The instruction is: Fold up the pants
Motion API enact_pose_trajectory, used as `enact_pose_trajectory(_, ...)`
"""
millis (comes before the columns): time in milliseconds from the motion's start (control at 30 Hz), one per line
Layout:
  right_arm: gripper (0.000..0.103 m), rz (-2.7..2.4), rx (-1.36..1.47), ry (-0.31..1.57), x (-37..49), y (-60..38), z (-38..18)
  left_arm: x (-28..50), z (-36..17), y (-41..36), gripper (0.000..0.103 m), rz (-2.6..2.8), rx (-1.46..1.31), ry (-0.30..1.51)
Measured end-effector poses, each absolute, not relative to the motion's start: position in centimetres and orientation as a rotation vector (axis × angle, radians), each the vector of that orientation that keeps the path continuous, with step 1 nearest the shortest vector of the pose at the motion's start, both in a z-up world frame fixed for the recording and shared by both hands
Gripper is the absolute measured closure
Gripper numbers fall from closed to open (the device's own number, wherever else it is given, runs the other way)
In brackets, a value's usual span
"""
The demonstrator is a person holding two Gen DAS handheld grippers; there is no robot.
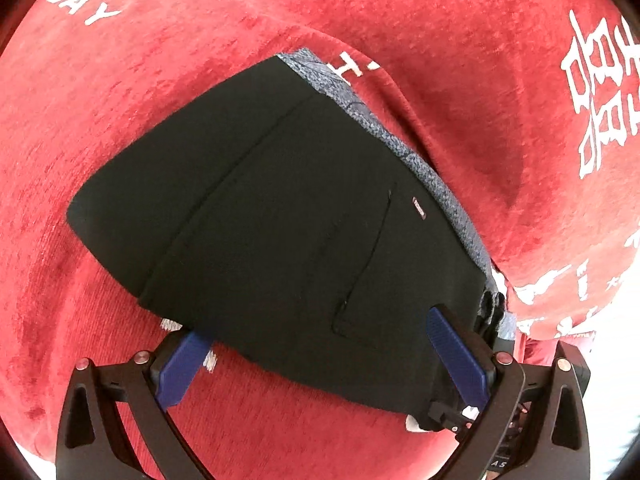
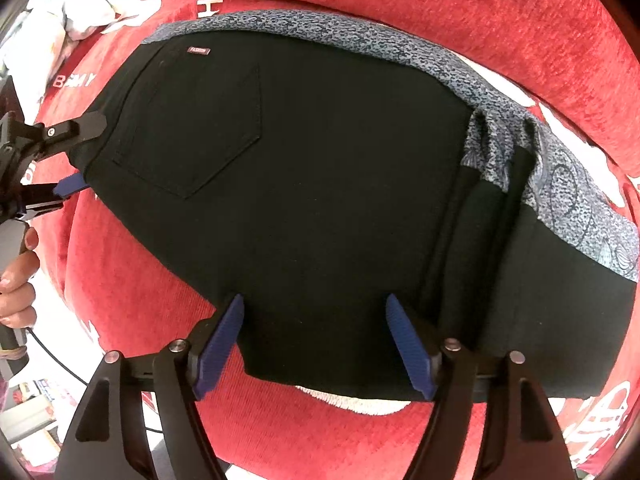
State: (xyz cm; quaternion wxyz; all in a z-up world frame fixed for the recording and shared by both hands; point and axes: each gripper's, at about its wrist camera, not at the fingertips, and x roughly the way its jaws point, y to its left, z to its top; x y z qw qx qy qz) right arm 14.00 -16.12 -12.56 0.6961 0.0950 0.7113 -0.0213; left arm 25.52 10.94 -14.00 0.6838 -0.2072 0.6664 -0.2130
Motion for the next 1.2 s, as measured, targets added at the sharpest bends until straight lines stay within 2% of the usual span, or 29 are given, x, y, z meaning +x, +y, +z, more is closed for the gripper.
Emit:
enact_pose_trajectory(100,0.026,-0.048,0.209,1.587,13.9,-15.9,-12.7,25.7,-13.1,10.9,0.0,-0.449,-0.478,1.485)
enact_pose_trajectory(233,0.026,-0.044,0.206,1.587,13.8,-15.5,-12.6,26.0,-10.3,11.2,0.0,-0.53,-0.571,1.371)
enact_pose_trajectory(400,0.024,-0.039,0.2,1.582,13.7,-15.2,-12.7,27.0,-13.4,10.8,0.002,-0.438,-0.442,1.441)
enact_pose_trajectory(433,0.024,-0.038,0.198,1.583,13.7,-15.0,-12.7,27.1,-13.9,10.5,0.009,-0.413,-0.393,1.457)
enact_pose_trajectory(467,0.024,-0.036,0.198,1.584,13.7,-15.0,-12.7,27.0,-13.7,10.2,0.01,-0.404,-0.34,1.437)
enact_pose_trajectory(500,0.024,-0.034,0.199,1.584,13.7,-15.0,-12.7,26.9,-13.4,9.9,0.021,-0.378,-0.292,1.43)
enact_pose_trajectory(533,0.024,-0.029,0.203,1.585,13.8,-15.0,-12.5,26.8,-13.2,9.5,0.041,-0.335,-0.218,1.426)
enact_pose_trajectory(567,0.024,-0.026,0.207,1.585,13.9,-15.2,-12.3,26.7,-12.9,8.9,0.047,-0.325,-0.146,1.406)
enact_pose_trajectory(600,0.024,-0.024,0.213,1.578,14.0,-15.3,-11.9,26.5,-12.5,8.6,0.057,-0.332,-0.118,1.38)
enact_pose_trajectory(633,0.024,-0.026,0.217,1.56,14.1,-15.6,-11.2,26.2,-11.9,8.0,0.061,-0.327,-0.058,1.348)
enact_pose_trajectory(800,0.024,0.015,0.34,1.425,16.5,-18.1,-6.3,21.3,-9.2,2.0,0.066,-0.347,0.532,1.021)
enact_pose_trajectory(867,0.024,0.092,0.403,1.41,19.2,-18.3,-4.7,19.5,-9.1,0.5,0.066,-0.358,0.677,0.923)
enact_pose_trajectory(1000,0.024,0.283,0.5,1.423,25.1,-16.0,-3.3,17.8,-9.9,-0.6,0.066,-0.369,0.812,0.839)
enact_pose_trajectory(1200,0.024,0.516,0.527,1.567,32.0,-8.3,-6.3,17.3,-10.4,-0.5,0.066,-0.362,0.831,0.823)
